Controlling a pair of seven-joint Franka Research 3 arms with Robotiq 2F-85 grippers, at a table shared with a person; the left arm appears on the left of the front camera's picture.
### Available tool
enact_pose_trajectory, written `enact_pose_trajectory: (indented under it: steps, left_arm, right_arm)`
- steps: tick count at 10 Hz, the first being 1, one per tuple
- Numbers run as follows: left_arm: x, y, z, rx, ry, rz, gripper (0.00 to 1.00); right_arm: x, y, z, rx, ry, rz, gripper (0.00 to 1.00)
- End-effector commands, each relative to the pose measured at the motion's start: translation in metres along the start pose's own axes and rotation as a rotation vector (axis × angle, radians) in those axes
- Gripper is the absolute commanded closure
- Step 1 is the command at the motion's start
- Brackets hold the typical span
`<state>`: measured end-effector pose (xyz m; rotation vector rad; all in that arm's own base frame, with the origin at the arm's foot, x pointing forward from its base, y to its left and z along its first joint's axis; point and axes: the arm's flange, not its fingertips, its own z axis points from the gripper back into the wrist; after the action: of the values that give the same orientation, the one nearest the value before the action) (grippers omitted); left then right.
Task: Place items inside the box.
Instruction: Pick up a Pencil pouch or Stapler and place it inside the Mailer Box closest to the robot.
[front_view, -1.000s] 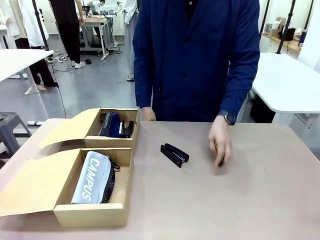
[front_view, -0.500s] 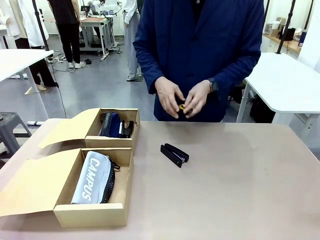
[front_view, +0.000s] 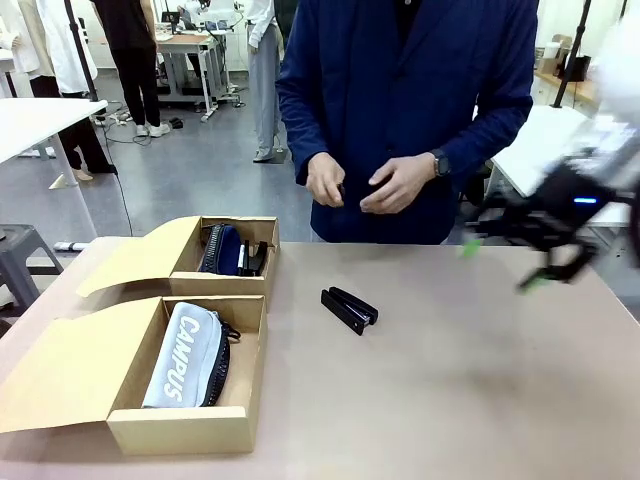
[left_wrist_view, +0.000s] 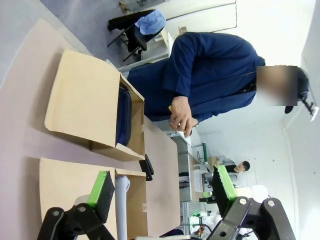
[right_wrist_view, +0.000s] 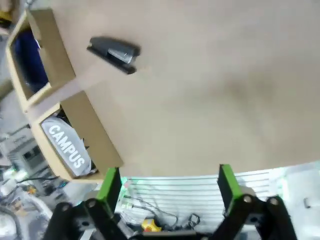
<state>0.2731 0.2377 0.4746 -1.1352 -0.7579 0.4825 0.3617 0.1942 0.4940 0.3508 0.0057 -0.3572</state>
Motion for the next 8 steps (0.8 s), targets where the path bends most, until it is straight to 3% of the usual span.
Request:
enact_pose_trajectory:
  steps: [1,2,3,5,8]
  left_arm:
    - [-0.001,0.000,0.000,-0.027,-0.015,-0.019,0.00]
    - [-0.001,0.000,0.000,-0.027,-0.015,-0.019,0.00]
    - [-0.001,0.000,0.000,-0.027,-0.015,-0.019,0.00]
    - [-0.001,0.000,0.000,-0.027,-0.015,-0.019,0.00]
    - [-0.001,0.000,0.000,-0.027,-0.015,-0.019,0.00]
  right_arm:
    - [0.033,0.052,-0.029,-0.186,-0.022,-0.005,0.00]
    - [0.029,0.057,-0.030,-0.140,-0.045,0.053,0.00]
    - [-0.002,0.045,-0.029,-0.077,-0.004,0.017,0.00]
    - [-0.002,0.045,-0.029,-0.077,-0.004,0.017,0.00]
    - [0.012,0.100,-0.068,-0.212,-0.071,0.152,0.00]
